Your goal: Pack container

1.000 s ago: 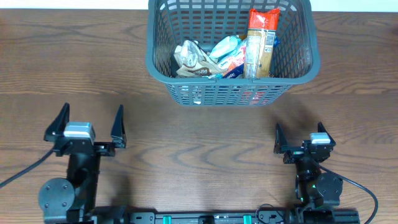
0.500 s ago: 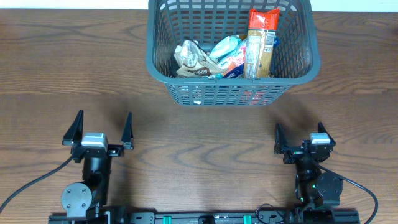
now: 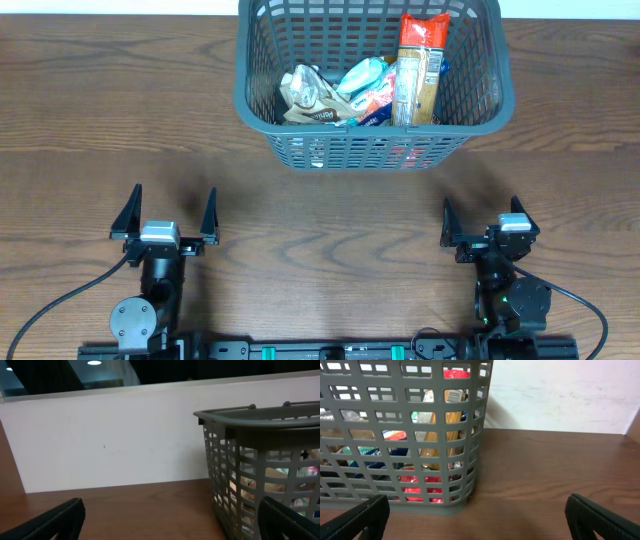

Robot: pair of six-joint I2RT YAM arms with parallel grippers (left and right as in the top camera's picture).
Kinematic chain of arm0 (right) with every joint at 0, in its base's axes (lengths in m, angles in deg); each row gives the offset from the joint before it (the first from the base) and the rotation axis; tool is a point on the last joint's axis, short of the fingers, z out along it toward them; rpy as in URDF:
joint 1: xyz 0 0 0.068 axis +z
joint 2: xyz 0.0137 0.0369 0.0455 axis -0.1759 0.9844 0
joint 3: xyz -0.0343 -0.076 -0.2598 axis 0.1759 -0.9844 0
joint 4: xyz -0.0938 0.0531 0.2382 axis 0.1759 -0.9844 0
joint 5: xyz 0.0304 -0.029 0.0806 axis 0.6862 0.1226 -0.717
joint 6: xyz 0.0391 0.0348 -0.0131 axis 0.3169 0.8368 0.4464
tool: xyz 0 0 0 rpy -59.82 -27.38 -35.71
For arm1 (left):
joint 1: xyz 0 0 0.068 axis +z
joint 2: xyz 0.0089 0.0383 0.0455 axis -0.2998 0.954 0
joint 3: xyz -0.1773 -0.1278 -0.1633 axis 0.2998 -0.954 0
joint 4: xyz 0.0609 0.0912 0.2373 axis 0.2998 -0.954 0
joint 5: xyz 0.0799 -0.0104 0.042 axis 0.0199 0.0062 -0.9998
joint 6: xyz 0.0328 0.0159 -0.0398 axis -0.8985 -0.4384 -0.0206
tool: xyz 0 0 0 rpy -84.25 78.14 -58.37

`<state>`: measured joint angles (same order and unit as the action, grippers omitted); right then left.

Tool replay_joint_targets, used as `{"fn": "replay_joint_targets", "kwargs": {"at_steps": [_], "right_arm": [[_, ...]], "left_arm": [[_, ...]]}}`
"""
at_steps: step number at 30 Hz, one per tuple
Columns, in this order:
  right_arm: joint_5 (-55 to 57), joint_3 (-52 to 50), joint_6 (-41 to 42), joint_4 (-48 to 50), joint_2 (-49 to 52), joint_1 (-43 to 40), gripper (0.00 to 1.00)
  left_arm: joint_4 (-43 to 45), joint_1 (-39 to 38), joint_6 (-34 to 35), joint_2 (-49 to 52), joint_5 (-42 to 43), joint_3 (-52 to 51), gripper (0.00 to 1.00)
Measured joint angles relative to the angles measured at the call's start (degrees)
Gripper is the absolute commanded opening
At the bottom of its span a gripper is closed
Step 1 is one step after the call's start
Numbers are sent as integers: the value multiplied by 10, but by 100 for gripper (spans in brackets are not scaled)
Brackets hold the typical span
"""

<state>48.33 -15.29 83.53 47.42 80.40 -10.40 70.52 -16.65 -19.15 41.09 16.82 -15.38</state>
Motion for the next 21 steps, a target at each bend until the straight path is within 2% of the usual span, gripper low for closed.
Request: {"fn": "replay_joint_targets", "kwargs": {"at_steps": [11, 21], "right_arm": [[0, 0, 0, 0, 0, 0, 99], [0, 0, 0, 0, 0, 0, 99]], "left_arm": [[-12, 13, 2, -23, 0, -25, 99], [-111, 18, 28, -23, 0, -25, 99]]}}
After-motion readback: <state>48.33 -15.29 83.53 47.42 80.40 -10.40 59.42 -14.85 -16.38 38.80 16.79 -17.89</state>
